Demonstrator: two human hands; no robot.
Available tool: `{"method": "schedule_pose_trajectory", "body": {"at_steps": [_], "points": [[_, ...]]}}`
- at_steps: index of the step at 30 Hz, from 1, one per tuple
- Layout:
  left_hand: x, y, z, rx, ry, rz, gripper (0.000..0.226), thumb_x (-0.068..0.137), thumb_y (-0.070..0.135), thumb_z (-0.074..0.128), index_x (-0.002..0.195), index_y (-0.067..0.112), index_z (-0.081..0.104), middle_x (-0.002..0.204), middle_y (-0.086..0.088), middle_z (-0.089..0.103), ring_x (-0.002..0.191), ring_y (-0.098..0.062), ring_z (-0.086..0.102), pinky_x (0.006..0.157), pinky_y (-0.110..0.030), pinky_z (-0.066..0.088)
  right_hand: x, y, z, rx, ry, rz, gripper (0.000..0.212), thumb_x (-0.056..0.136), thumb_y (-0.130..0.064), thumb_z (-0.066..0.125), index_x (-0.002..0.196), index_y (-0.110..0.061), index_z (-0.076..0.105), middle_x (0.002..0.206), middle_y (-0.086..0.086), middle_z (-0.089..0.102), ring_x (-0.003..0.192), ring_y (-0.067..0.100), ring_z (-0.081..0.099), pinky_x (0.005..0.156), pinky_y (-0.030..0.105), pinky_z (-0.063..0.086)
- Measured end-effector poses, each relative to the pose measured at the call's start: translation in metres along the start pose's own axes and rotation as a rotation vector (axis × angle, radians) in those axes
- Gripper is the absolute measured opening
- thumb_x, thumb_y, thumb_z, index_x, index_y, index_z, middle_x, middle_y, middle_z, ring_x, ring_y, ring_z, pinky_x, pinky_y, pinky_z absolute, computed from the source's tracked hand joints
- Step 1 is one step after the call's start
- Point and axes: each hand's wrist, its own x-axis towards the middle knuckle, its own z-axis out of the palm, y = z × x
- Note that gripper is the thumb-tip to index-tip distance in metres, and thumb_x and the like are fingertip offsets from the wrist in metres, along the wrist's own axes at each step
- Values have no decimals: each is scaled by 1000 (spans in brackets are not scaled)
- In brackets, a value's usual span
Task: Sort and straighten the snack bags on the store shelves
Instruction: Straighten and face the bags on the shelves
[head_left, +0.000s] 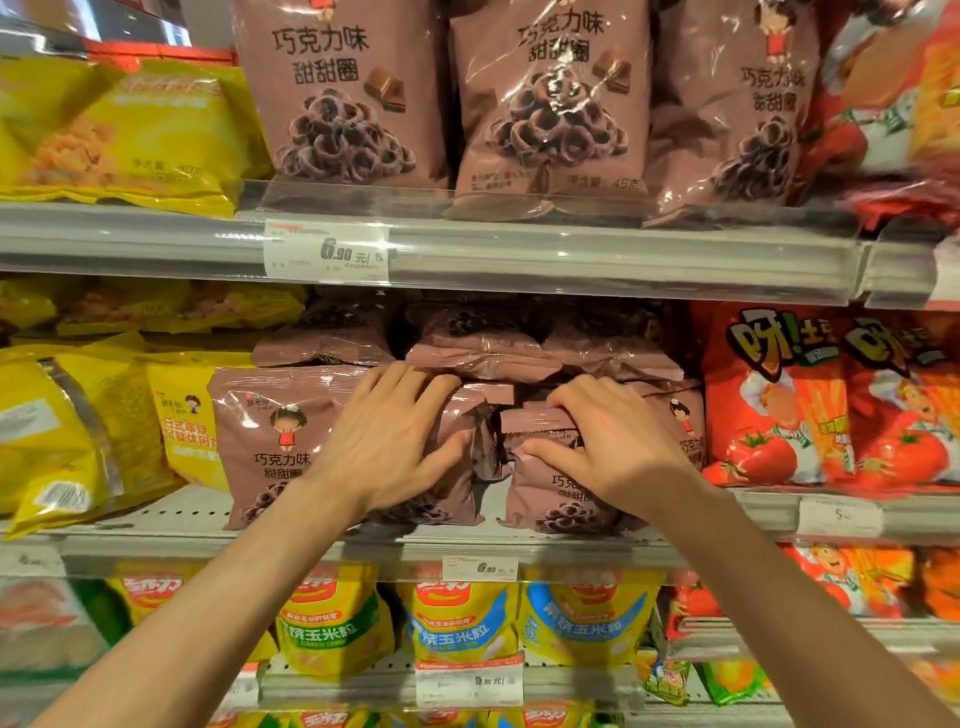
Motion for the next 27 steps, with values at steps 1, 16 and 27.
{"method": "schedule_pose_trajectory", "body": {"at_steps": [1, 16, 27], "points": [[0, 1, 1, 2, 11, -5, 56, 96, 58, 42, 133, 18, 56, 117, -7, 66, 111, -28, 59, 101, -43, 40, 1, 0, 2, -2, 19, 10, 60, 94, -66, 53, 134, -21, 57, 128, -3, 56, 121, 20, 48, 104, 33, 34], [1, 8, 14, -144, 109, -70, 61, 96, 61, 50, 136, 16, 56, 119, -7, 68, 113, -26, 57, 99, -40, 40, 3, -3, 27, -19, 228, 33, 55, 93, -56, 63, 129, -15, 64, 121, 3, 67, 117, 25, 56, 102, 37, 42], [-13, 27, 33, -140, 437, -128, 46, 82, 47, 80, 105, 15, 55, 101, -11, 56, 92, -32, 52, 76, -40, 35, -24, -1, 54, -95, 707, 34, 37, 88, -41, 78, 111, -11, 71, 115, 12, 64, 110, 32, 56, 97, 46, 38]]}}
